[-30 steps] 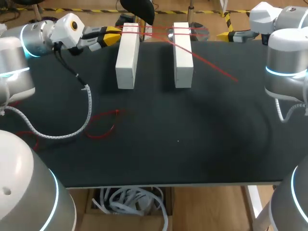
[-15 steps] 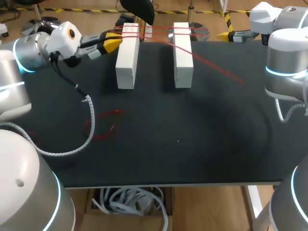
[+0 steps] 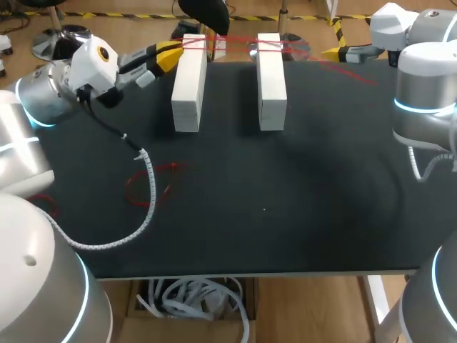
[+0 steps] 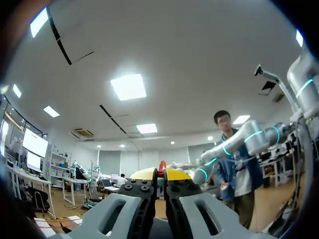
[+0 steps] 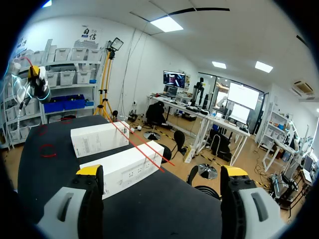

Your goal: Grab the tape and strap the tape.

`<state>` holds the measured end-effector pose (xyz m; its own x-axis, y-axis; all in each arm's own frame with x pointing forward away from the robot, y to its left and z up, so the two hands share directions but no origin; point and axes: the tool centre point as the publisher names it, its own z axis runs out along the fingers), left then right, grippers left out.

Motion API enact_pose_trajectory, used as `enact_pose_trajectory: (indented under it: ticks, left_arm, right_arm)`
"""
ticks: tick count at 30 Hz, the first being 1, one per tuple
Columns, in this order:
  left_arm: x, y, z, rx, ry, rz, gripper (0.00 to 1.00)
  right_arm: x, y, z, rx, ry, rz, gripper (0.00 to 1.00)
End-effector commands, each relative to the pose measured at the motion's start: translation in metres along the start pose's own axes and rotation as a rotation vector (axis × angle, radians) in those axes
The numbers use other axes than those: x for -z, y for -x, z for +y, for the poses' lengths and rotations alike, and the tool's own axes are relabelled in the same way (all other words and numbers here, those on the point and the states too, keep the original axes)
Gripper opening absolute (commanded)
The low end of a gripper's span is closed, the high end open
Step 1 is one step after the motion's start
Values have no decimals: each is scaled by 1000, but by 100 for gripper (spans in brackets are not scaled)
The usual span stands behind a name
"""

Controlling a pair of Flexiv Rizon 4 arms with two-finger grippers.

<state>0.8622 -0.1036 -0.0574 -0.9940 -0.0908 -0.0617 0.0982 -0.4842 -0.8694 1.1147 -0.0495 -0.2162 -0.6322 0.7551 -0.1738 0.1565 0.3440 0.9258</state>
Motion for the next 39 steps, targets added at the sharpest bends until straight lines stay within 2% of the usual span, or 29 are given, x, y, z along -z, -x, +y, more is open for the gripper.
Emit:
enact_pose_trajectory:
  ticks: [1,5,12,21,31,39]
  left_arm:
    - [-6,-1,-3,-32,-9,43,0]
    - [-9,2,-8,-56,2,132,0]
    - [-12,6,-12,-52,-18,216,0]
    - [-15,2,-16,-49,-148,305,0]
    - [-28,-11,-30,-20,-190,294,0]
    - [-40,-25,-39,2,-202,254,0]
  right_arm:
    - [0,0,0,0,0,0,100]
    - [0,0,0,0,0,0,100]
    - [0,0,0,0,0,0,100]
    - [0,0,0,0,0,0,100]
    - [0,0,0,0,0,0,100]
    - [0,0,0,0,0,0,100]
